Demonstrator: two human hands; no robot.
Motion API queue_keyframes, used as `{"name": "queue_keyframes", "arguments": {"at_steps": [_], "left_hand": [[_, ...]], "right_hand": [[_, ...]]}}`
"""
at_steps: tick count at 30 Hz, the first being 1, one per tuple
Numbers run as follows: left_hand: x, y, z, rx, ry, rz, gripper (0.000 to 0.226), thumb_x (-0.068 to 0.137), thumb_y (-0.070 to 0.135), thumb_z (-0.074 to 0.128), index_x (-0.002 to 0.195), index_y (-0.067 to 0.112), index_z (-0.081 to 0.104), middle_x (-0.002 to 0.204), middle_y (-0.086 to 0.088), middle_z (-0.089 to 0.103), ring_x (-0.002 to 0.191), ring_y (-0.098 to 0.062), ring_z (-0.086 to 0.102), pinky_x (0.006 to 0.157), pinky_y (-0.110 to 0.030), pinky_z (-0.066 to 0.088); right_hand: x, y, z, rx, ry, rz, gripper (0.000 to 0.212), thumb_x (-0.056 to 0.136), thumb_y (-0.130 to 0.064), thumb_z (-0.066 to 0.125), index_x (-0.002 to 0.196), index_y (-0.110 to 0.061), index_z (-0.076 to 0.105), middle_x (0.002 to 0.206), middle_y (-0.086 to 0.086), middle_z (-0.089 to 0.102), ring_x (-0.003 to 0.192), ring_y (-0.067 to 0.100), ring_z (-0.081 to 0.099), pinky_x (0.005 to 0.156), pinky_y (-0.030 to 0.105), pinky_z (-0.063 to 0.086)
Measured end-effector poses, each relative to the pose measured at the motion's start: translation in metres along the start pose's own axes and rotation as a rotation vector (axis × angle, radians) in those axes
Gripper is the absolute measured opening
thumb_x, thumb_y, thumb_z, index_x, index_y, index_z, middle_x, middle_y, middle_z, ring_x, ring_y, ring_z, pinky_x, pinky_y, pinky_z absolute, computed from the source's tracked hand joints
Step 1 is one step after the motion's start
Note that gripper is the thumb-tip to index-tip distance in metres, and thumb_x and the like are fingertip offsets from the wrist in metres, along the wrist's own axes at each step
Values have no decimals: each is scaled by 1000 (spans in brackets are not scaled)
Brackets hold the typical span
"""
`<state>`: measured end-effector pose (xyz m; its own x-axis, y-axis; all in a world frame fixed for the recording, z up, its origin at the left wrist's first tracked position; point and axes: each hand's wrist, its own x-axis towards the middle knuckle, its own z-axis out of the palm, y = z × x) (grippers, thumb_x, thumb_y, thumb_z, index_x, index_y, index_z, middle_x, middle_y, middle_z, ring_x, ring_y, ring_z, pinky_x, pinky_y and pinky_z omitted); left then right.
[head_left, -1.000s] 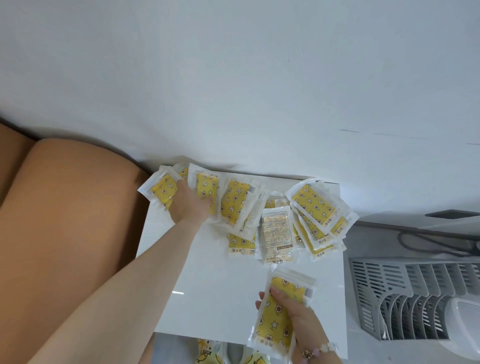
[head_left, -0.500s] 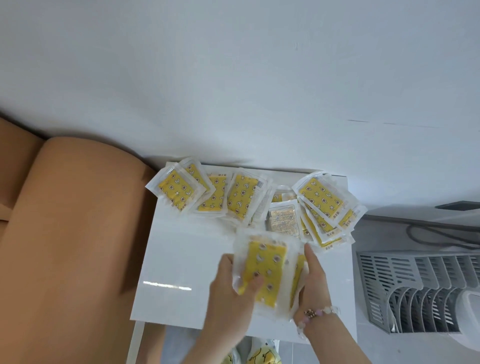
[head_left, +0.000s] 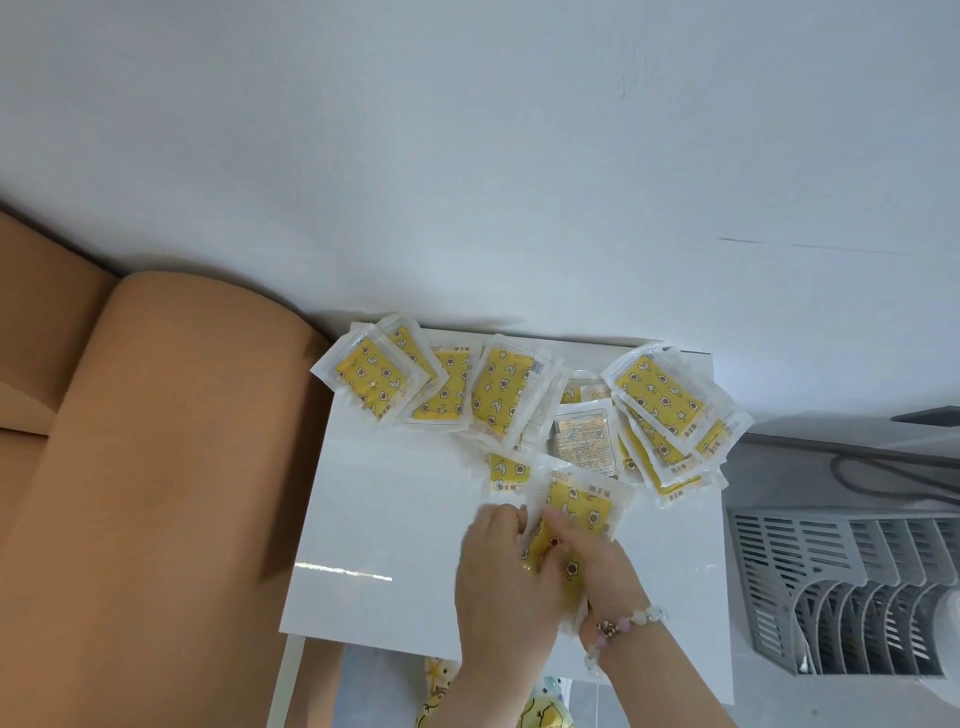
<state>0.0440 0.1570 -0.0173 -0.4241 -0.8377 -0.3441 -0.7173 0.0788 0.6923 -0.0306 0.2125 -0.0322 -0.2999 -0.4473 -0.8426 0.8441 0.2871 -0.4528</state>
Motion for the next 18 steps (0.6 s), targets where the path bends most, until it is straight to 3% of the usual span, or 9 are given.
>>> {"name": "queue_keyframes", "arguments": {"at_steps": [3,5,7,8,9,10,12,14,18], "left_hand": [[9,-4,-7,224,21,191,28,69,47,64,74,22,52,80,11,41,77,-13,48,64,-26,43],[22,-2,-23,259,-269,160,33,72,49,66,79,21,50,81,9,44,79,-12,48,68,-24,39],[48,-1,-44,150,-665,9,30,74,39,74,90,22,56,90,10,54,80,-8,52,67,-20,41],[63,-1,-55,65,-756,-70,26,76,34,74,95,25,59,92,11,57,80,-6,54,67,-18,42],[81,-10,-62,-19,-727,-150,24,80,30,72,100,25,60,95,9,60,81,-6,56,66,-18,43],[100,-16,-66,-110,-570,-239,24,84,27,69,105,22,60,98,5,61,85,-9,58,69,-20,45],[139,-39,-71,-231,-57,-433,28,84,26,68,106,11,62,103,-6,63,98,-24,59,80,-30,47],[166,-58,-73,-267,261,-577,29,79,28,72,96,6,62,99,-10,61,98,-31,57,78,-32,44],[193,-64,-66,-262,287,-834,77,70,40,79,129,3,47,130,-12,45,112,-29,54,86,-35,46]], "right_hand": [[2,-1,-3,-23,11,-5,8,88,-10,61,90,-5,66,65,4,72,53,13,69,44,22,53],[0,-4,-1,-27,20,8,6,86,-9,62,88,-6,67,67,5,73,56,15,70,47,24,55],[1,-2,-3,-42,53,15,13,79,-12,69,91,-6,71,79,11,75,69,25,72,61,34,59],[0,0,-3,-28,80,26,19,74,-15,72,91,-7,72,83,13,74,74,28,71,69,39,58],[-1,2,-4,-18,104,36,21,72,-16,74,92,-8,72,85,13,74,75,29,71,73,42,57],[-1,3,-5,-15,123,44,20,72,-15,74,92,-9,72,85,13,74,75,29,70,73,42,57],[-1,6,-7,-23,149,61,18,76,-14,73,94,-10,71,87,13,74,79,30,70,75,44,56],[0,9,-7,-42,173,79,20,76,-16,74,95,-9,71,90,14,74,85,33,69,82,49,55],[-3,15,-7,-79,188,106,20,75,-15,75,94,-8,71,86,13,74,82,32,70,77,46,56]]}}
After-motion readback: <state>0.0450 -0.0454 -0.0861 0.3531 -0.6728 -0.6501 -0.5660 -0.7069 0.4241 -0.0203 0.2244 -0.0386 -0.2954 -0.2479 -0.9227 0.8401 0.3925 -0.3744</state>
